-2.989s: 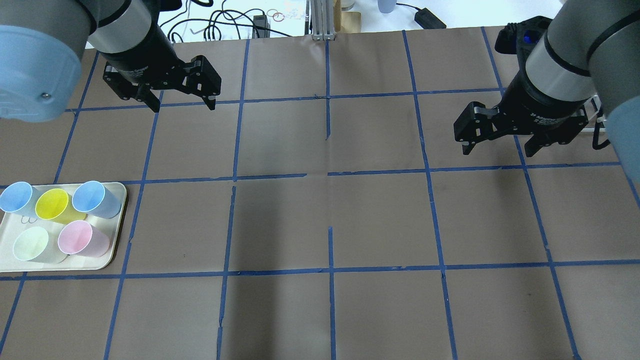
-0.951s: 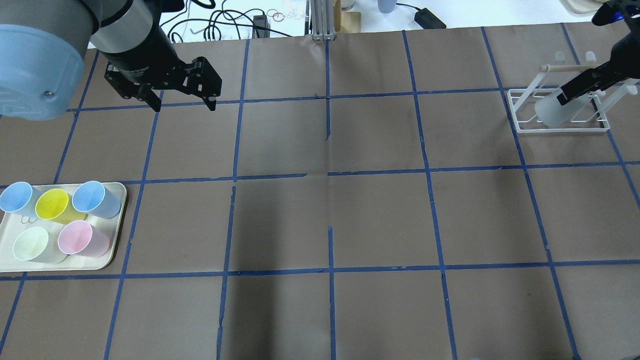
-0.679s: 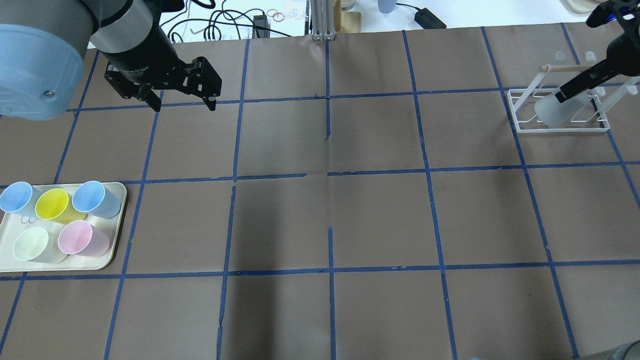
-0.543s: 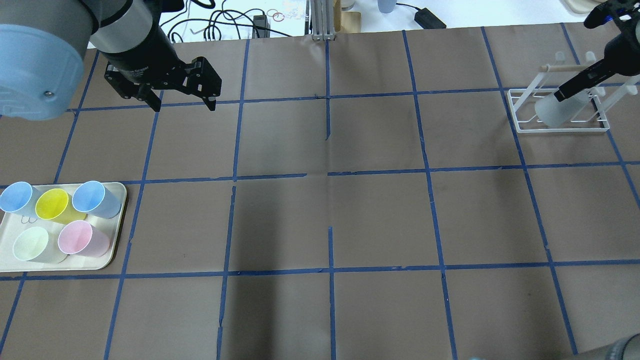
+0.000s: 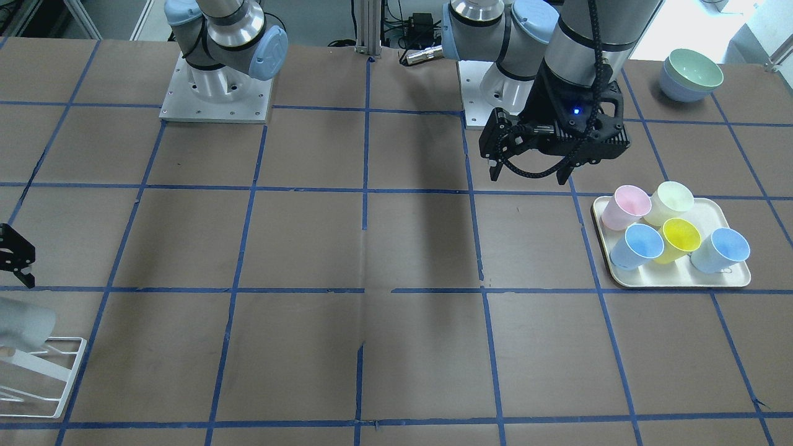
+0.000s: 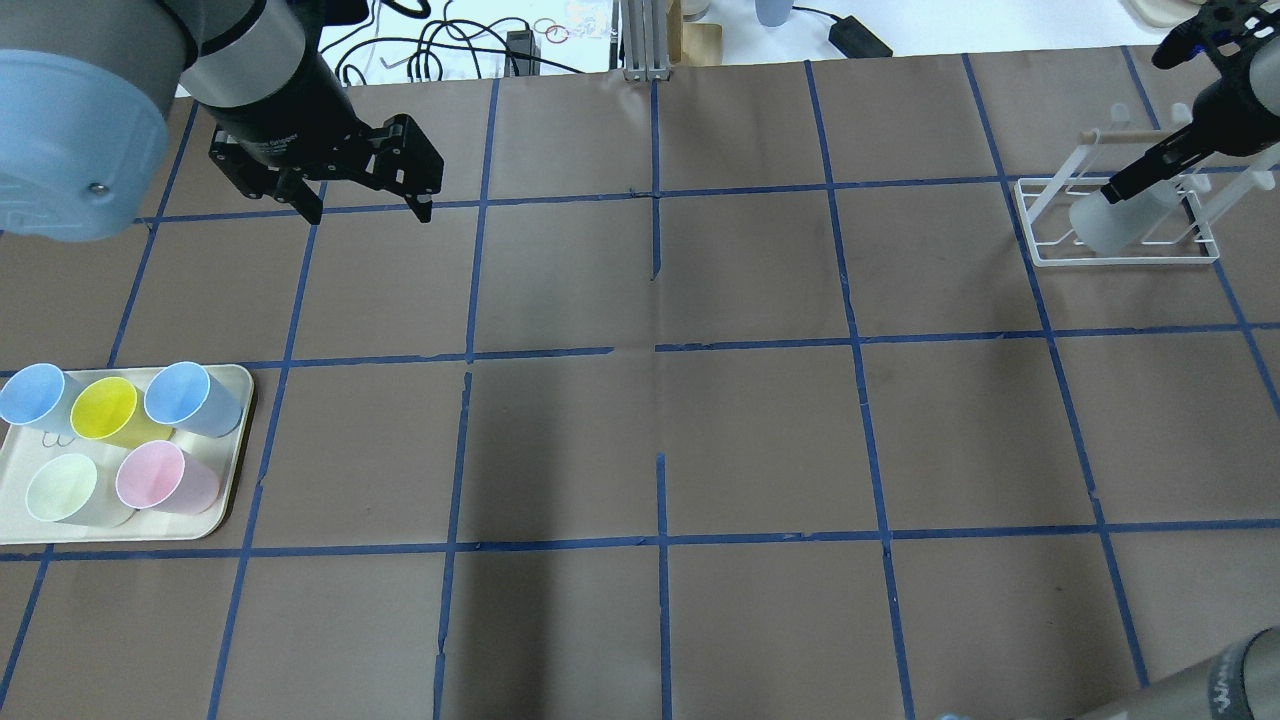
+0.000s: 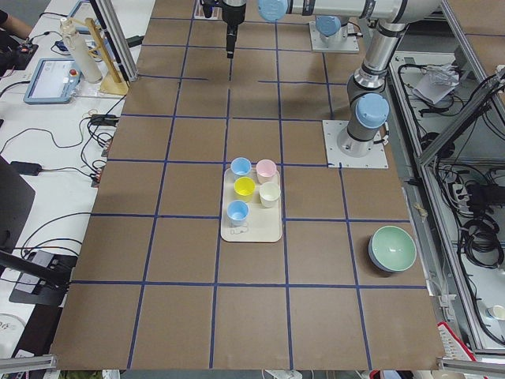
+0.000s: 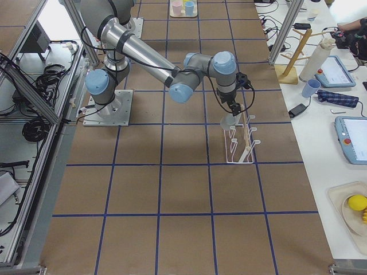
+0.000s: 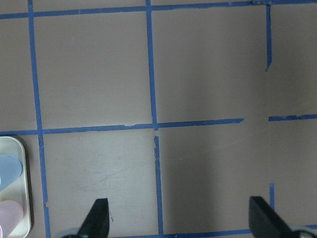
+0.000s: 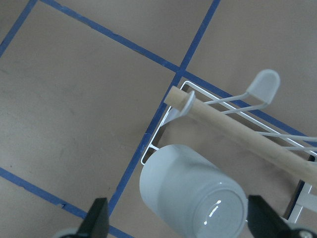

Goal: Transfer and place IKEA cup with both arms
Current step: 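Close the right gripper on the white cup and lift it off the rack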

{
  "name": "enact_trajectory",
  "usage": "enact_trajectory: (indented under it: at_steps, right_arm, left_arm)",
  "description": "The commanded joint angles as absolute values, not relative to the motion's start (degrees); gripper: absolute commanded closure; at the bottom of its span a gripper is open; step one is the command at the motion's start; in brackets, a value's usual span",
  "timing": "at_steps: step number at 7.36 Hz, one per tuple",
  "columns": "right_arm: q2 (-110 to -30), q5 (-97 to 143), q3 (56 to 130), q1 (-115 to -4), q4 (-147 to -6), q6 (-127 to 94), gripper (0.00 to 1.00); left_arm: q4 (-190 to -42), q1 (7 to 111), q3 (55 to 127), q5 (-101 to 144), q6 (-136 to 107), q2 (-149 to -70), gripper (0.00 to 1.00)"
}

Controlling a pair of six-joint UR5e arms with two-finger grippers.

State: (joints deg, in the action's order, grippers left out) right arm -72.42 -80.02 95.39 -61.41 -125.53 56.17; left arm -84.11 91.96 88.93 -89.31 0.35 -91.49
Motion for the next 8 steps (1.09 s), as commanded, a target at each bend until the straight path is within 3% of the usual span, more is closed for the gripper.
enact_trajectory:
  at_steps: [1, 8]
  right_arm:
    - [-71.81, -80.07, 95.36, -61.35, -126.47, 56.25, 0.0]
    - [-69.35, -79.81, 95.36, -60.12, -126.56, 55.9, 0.0]
  left_arm:
    - [-84.11, 91.93, 88.94, -89.3, 0.35, -91.49, 0.0]
    - [-84.11, 91.93, 88.86, -89.3, 0.35, -91.49, 0.0]
